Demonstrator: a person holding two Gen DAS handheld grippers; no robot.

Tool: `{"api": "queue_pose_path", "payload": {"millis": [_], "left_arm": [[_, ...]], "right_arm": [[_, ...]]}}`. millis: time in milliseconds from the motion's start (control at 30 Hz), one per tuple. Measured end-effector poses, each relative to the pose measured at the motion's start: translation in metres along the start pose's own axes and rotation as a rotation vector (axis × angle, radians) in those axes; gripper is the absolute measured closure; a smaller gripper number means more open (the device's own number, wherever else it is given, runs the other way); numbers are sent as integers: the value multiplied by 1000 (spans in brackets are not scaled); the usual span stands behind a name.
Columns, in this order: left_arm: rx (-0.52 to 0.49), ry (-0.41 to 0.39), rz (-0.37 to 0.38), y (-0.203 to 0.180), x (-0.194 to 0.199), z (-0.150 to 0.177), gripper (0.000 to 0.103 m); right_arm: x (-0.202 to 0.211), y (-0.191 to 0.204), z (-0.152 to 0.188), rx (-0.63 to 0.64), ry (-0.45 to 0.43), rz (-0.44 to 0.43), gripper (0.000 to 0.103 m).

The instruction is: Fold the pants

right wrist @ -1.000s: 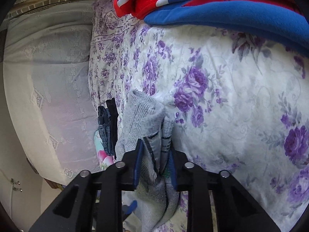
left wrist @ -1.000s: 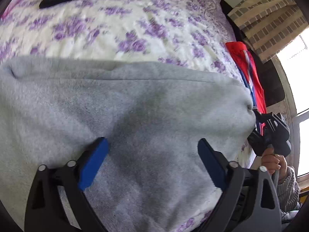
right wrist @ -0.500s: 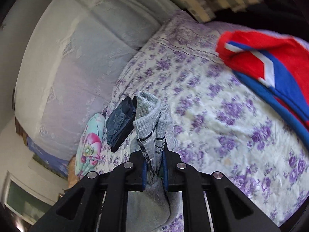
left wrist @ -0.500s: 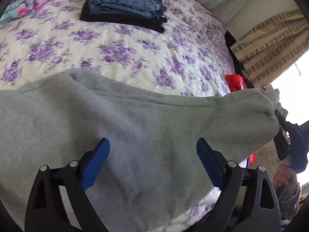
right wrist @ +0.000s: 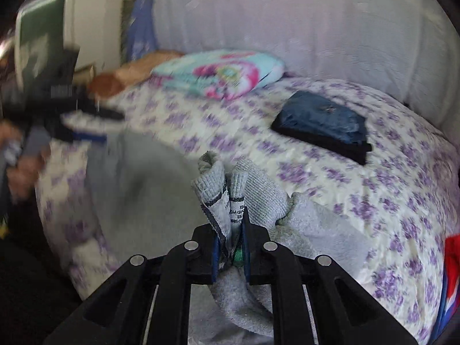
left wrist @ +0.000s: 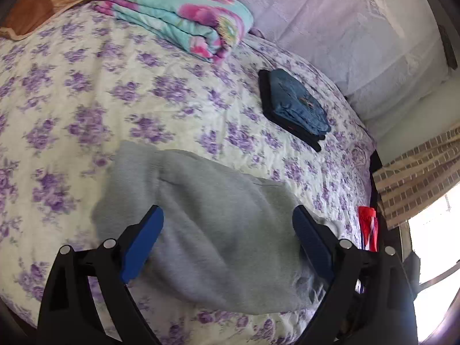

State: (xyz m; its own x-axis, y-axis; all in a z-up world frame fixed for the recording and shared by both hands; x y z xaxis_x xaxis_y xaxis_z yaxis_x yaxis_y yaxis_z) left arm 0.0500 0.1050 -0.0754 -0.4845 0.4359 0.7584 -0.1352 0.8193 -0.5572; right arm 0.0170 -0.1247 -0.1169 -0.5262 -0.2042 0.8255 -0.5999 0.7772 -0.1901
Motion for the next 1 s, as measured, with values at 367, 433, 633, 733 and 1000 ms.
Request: {"api": "queue_pose_path", "payload": {"millis": [367, 433, 633, 733, 1000], "left_arm": [[173, 21, -18, 64, 18, 43, 14], [183, 28, -14, 65, 16, 49, 14], [225, 55, -10, 68, 0, 61, 14], [237, 58, -1, 68, -8, 60, 14], [275, 6, 66, 73, -29, 36, 14]], "right_arm": [[47, 2, -23, -43, -28, -189, 60], [51, -23, -27, -147, -36, -155, 61], [-37, -26, 13, -150, 262, -30, 66], [-33, -28, 12, -166, 217, -40, 66], [6, -34, 5, -181, 84, -63, 37]]}}
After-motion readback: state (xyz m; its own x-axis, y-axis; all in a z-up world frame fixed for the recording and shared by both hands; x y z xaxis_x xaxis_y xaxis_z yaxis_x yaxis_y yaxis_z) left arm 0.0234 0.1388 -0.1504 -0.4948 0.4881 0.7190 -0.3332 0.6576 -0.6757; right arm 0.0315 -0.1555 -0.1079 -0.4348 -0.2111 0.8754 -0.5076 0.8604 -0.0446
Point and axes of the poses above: each gripper's, at about its wrist camera, not at the fingertips, and x roughly against the way its jaws point, y to its left, z to its underside, the point moved 6 cm from there along -x, roughly the way its jaws point, and after that the axes turned 7 degrees about y, right-handed, at the moved point
